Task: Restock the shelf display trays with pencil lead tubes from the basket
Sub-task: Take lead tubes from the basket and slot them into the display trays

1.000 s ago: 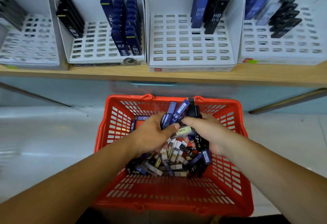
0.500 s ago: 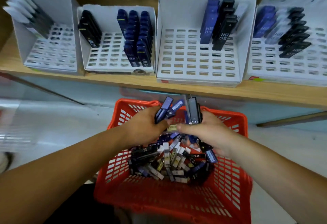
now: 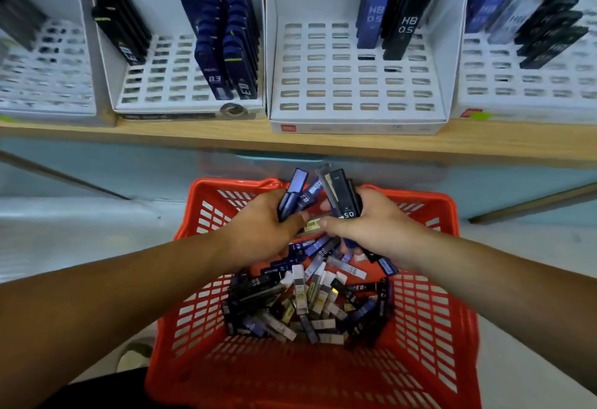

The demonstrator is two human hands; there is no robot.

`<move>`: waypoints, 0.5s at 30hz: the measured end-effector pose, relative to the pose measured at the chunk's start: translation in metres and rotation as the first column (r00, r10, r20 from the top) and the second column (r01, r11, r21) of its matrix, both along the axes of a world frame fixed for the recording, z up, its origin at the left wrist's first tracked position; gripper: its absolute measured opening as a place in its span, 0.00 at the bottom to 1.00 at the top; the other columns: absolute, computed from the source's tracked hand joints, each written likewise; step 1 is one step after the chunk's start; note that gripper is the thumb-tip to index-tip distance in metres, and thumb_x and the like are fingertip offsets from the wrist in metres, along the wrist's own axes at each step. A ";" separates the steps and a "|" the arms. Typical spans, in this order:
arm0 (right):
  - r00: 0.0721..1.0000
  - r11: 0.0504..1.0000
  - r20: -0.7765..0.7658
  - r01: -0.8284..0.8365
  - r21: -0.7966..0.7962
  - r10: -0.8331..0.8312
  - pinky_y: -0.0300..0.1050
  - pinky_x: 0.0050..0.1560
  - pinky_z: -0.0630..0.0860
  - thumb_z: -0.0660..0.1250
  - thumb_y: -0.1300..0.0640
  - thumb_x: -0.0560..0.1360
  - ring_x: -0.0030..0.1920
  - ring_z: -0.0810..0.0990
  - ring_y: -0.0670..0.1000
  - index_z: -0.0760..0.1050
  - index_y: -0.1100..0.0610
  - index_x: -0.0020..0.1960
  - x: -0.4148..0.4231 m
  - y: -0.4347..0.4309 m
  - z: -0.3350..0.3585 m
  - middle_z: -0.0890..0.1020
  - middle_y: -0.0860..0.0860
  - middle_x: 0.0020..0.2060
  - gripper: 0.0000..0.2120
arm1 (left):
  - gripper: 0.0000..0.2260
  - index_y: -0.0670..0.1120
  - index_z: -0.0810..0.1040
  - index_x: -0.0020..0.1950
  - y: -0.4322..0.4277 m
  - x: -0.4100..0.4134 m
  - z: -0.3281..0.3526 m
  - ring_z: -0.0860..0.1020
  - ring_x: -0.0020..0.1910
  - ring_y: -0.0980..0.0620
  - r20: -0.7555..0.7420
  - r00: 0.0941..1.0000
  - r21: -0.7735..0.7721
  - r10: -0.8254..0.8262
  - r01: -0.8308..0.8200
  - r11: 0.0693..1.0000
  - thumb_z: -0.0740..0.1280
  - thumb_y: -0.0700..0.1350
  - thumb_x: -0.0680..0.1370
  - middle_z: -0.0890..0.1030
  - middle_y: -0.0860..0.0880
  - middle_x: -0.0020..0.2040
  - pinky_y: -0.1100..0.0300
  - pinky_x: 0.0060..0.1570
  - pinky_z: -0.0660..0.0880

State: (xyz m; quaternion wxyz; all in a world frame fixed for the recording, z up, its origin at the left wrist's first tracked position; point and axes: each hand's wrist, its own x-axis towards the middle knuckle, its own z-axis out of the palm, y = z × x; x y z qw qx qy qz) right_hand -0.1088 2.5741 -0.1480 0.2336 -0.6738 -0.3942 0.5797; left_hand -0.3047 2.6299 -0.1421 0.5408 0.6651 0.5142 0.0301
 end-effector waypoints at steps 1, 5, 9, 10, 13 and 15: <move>1.000 1.000 0.001 -0.012 0.009 0.012 0.50 0.35 0.79 0.75 0.56 0.77 0.32 0.81 0.51 0.80 0.51 0.51 0.000 0.002 -0.002 0.84 0.59 0.39 0.05 | 0.03 0.50 0.75 0.52 0.001 -0.002 -0.001 0.76 0.23 0.59 -0.002 1.000 0.004 0.004 -0.004 1.000 0.67 0.47 0.84 0.79 0.50 0.32 0.64 0.25 0.72; 0.998 0.998 -0.007 -0.056 0.028 0.056 0.51 0.36 0.80 0.74 0.55 0.78 0.33 0.83 0.52 0.79 0.52 0.52 -0.005 0.003 -0.002 0.83 0.56 0.39 0.05 | 0.07 0.46 0.75 0.55 0.009 -0.008 0.000 0.76 0.26 0.54 -0.023 1.000 0.005 0.004 -0.003 1.000 0.68 0.49 0.83 0.80 0.45 0.37 0.58 0.27 0.76; 0.999 0.999 -0.020 -0.026 0.020 0.026 0.51 0.36 0.78 0.74 0.56 0.78 0.32 0.82 0.51 0.79 0.55 0.53 -0.009 -0.003 0.017 0.82 0.55 0.37 0.06 | 0.05 0.48 0.76 0.51 0.006 -0.013 0.019 0.78 0.26 0.52 0.011 1.000 0.010 0.006 -0.006 1.000 0.68 0.48 0.83 0.81 0.48 0.33 0.58 0.27 0.77; 1.000 0.999 -0.009 -0.027 0.024 0.027 0.51 0.37 0.78 0.75 0.56 0.78 0.32 0.81 0.51 0.79 0.55 0.53 -0.009 -0.006 0.021 0.82 0.55 0.37 0.07 | 0.05 0.48 0.76 0.50 0.005 -0.013 0.026 0.78 0.26 0.51 0.015 1.000 0.011 -0.006 0.006 1.000 0.68 0.48 0.83 0.80 0.48 0.31 0.57 0.27 0.77; 0.997 0.996 0.025 -0.070 0.059 0.068 0.54 0.39 0.79 0.76 0.55 0.76 0.32 0.80 0.53 0.79 0.55 0.50 -0.009 -0.012 0.034 0.81 0.55 0.35 0.07 | 0.08 0.45 0.76 0.50 0.005 -0.014 0.046 0.78 0.27 0.49 0.038 0.999 0.006 -0.037 0.037 0.999 0.67 0.48 0.84 0.80 0.48 0.30 0.55 0.29 0.77; 0.991 0.987 0.059 -0.129 0.097 0.124 0.52 0.39 0.81 0.77 0.55 0.76 0.32 0.81 0.51 0.79 0.55 0.49 -0.012 -0.011 0.048 0.81 0.53 0.33 0.08 | 0.09 0.44 0.76 0.47 0.005 -0.017 0.059 0.77 0.25 0.52 0.026 0.997 0.052 -0.068 0.067 0.996 0.67 0.48 0.84 0.79 0.49 0.28 0.59 0.26 0.75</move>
